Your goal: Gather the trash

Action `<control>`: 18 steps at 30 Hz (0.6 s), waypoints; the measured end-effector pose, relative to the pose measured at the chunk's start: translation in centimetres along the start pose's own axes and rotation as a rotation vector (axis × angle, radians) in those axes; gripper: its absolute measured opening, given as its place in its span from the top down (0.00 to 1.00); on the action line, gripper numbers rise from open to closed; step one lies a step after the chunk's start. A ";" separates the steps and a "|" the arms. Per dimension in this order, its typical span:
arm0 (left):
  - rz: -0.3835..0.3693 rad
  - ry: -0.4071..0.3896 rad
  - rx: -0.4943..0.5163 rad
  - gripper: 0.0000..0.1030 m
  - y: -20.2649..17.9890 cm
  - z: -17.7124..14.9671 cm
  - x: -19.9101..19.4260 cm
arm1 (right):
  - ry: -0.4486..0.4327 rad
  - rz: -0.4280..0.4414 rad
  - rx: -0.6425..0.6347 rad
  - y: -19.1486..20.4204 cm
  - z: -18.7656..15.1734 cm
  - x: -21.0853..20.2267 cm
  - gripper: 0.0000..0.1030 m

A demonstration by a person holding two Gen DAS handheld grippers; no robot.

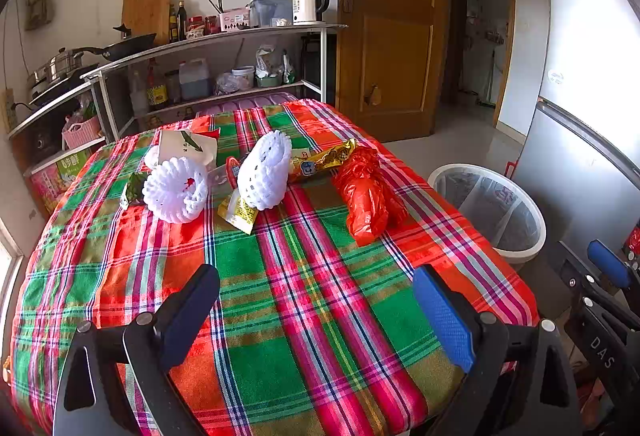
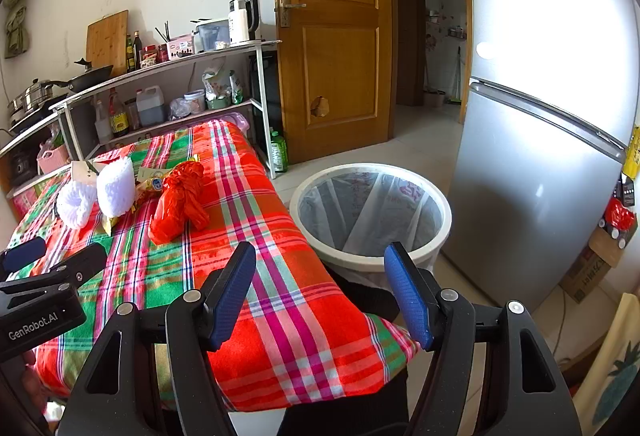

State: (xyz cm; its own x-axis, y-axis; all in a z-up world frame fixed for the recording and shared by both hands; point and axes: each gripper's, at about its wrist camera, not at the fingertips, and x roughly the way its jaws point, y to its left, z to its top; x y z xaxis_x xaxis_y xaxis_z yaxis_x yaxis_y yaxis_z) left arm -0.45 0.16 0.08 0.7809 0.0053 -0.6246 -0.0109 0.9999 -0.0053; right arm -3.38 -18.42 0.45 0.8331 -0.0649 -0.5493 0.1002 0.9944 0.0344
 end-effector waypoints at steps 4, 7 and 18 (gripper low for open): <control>0.000 0.001 -0.001 0.04 0.0 -0.1 0.1 | 0.001 0.000 0.000 0.0 0.0 0.0 0.35; 0.000 0.001 -0.002 0.04 0.0 -0.1 0.1 | 0.000 0.001 0.000 0.0 0.0 0.0 0.35; -0.003 0.008 -0.007 0.04 0.3 -0.1 0.2 | -0.001 0.008 -0.006 0.1 0.0 0.0 0.35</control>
State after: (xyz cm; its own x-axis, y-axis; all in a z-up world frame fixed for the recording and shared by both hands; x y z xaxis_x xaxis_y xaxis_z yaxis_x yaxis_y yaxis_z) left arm -0.37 0.48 -0.14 0.7758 0.0025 -0.6309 -0.0134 0.9998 -0.0125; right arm -3.33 -18.34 0.48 0.8345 -0.0571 -0.5480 0.0901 0.9954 0.0335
